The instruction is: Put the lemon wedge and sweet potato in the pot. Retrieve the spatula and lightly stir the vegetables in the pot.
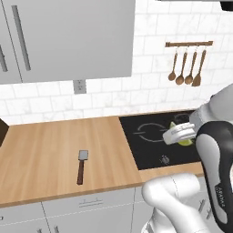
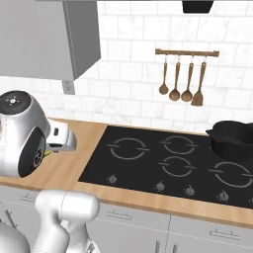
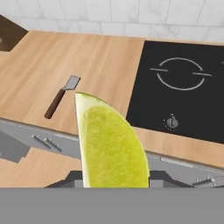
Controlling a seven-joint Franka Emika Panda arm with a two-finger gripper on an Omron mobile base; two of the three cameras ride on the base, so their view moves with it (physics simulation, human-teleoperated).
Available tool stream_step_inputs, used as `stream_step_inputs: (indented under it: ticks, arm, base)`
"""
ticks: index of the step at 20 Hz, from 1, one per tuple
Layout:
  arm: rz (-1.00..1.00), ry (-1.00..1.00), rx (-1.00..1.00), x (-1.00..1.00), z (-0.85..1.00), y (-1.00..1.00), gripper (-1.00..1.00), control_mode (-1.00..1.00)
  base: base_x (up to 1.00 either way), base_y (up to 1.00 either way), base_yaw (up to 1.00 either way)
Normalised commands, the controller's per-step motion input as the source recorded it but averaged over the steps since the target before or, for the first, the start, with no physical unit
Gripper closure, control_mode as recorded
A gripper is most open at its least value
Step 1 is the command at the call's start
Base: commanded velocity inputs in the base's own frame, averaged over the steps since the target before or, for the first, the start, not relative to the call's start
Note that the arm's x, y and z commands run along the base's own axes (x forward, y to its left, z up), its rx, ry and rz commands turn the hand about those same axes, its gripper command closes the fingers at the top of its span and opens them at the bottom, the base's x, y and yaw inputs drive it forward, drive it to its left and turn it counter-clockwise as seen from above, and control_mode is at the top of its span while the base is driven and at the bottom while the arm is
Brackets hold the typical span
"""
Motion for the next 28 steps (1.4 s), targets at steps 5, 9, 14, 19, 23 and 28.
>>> stream_step_inputs:
  ticks: [5,9,14,19,23,28]
  arm:
    - [0.00,0.00,-0.02,-0.04,0.35,-0.02,1.00,-1.00]
    - [0.00,0.00,0.00,0.00,0.00,0.00,1.00,-1.00]
    - [0.00,0.00,0.00,0.00,0.00,0.00,1.00,-1.00]
    - [0.00,0.00,0.00,0.00,0.00,0.00,1.00,1.00]
    - [0.00,0.00,0.00,0.00,0.00,0.00,1.00,1.00]
    - [0.00,0.00,0.00,0.00,0.00,0.00,1.00,1.00]
  base:
    - [0.00,0.00,0.00]
    - [0.00,0.00,0.00]
    - [0.00,0.00,0.00]
    - [0.00,-0.47,0.00]
    - [-0.08,-1.00,0.00]
    - [-0.05,-1.00,0.00]
